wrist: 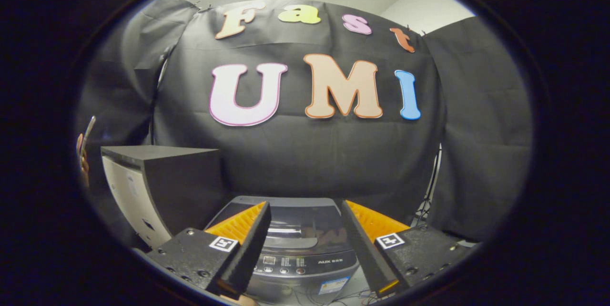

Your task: Put the clothes into the washing machine and then close the washing machine lid.

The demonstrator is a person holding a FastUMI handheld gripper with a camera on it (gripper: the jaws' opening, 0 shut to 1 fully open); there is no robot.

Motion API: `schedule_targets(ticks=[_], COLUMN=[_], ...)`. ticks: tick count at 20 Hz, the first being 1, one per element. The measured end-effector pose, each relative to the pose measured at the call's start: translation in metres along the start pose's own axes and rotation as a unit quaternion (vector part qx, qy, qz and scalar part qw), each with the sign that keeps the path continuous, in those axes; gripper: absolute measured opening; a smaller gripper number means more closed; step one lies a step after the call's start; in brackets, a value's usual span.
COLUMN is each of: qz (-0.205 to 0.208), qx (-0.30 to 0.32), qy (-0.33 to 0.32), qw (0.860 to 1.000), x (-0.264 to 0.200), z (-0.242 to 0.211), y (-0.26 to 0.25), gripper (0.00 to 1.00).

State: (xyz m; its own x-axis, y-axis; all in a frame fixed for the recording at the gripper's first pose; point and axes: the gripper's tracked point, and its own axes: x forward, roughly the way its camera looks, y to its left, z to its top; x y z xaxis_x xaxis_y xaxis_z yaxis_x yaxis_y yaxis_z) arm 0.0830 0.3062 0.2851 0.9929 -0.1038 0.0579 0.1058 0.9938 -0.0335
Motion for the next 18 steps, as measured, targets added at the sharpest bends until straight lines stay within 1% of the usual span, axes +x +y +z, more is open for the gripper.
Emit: schedule_targets(ticks=[2,4,9,15,18], qz=[0.008,0.017,0.016,0.031,0.034], qx=[0.000,-0.003,-0.020,0.006,0.018], qy=[-0.005,-0.010,-0.006,0.004,0.020], qw=[1.000,1.000,1.000,1.000,0.999], x=[-0.015,-0.029,-0.061,-0.096,-0.110], z=[-0.013,-0.028,-0.063,-0.106,-0.129], y=[-0.006,-0.009,-0.024,-0.033,-0.036], gripper=[0.95,0.95,0.95,0.95,0.95])
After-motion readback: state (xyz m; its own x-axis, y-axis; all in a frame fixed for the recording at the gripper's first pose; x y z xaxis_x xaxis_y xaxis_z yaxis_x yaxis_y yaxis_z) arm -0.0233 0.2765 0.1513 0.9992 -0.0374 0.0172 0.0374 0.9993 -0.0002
